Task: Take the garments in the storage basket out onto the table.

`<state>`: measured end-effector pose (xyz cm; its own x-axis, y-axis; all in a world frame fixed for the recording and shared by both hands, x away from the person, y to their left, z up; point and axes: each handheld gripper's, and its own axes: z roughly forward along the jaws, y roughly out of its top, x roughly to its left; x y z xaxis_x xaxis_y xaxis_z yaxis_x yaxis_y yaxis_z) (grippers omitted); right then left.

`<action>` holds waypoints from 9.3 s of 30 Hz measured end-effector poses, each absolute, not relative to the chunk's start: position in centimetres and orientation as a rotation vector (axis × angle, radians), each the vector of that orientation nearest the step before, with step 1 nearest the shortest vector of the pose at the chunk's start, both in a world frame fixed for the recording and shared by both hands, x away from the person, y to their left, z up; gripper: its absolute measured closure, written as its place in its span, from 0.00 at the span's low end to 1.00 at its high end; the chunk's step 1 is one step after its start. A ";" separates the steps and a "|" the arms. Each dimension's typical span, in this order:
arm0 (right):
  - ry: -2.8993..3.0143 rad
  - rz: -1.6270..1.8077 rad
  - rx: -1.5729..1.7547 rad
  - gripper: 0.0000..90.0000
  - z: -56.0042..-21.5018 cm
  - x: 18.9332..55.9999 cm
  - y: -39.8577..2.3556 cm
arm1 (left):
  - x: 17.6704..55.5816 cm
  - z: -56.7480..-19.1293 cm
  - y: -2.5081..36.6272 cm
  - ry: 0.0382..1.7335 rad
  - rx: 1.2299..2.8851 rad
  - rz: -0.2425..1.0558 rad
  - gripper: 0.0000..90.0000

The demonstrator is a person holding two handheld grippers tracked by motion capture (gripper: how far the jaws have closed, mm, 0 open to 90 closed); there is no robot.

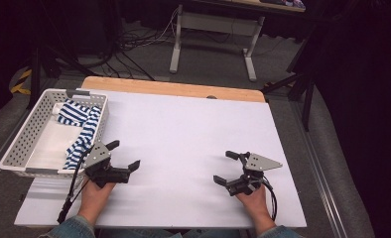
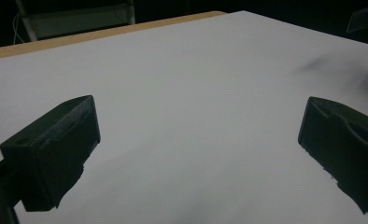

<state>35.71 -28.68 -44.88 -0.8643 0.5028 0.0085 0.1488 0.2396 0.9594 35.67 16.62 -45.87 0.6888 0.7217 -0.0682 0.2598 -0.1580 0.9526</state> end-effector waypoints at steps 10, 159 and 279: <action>2.226 1.652 0.599 0.00 -45.0 35.7 -28.5 | 35.5 -45.9 16.3 0.786 1.742 0.498 0.00; 2.280 1.693 0.575 0.00 -45.4 35.9 -28.0 | 50.2 -42.4 27.7 1.462 2.182 0.296 0.19; 2.291 1.704 0.555 0.00 -45.4 35.8 -28.0 | 40.4 -27.2 23.8 0.802 1.584 0.609 0.90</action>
<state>35.84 -27.96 -45.44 -0.9010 0.4322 0.0385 0.1612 0.2511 0.9544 40.39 23.75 -27.18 0.6255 0.7786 -0.0512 0.1599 -0.0637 0.9851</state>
